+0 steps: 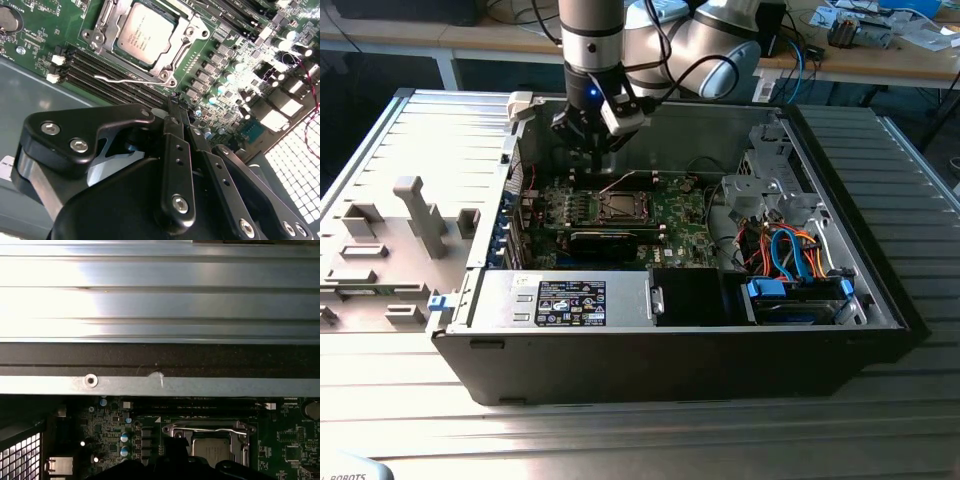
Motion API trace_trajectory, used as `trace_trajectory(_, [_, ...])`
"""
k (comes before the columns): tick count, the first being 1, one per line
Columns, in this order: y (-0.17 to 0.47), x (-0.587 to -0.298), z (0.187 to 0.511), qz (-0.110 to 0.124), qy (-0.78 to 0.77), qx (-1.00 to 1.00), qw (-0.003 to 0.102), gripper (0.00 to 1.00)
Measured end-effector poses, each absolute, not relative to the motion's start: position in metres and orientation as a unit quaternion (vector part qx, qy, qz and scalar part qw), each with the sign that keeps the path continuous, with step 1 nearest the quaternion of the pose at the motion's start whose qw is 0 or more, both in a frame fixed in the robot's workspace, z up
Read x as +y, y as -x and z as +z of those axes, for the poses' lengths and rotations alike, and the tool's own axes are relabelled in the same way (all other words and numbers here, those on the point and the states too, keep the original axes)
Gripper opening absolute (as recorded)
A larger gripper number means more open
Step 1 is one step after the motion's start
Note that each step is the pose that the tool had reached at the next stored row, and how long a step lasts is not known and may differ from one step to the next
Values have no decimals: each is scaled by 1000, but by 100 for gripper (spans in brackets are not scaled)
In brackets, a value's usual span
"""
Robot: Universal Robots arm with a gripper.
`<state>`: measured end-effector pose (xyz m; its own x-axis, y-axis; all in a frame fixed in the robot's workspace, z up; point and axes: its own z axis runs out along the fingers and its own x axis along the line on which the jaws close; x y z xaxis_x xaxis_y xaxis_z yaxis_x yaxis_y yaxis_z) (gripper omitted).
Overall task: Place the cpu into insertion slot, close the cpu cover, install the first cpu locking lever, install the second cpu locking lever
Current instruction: 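Install the first cpu locking lever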
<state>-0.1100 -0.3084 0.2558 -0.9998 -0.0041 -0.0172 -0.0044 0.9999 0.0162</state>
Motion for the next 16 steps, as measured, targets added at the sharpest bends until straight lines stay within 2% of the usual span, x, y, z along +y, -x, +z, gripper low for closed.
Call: trace_trajectory(16, [109, -308, 234, 8, 2, 1000, 8, 11])
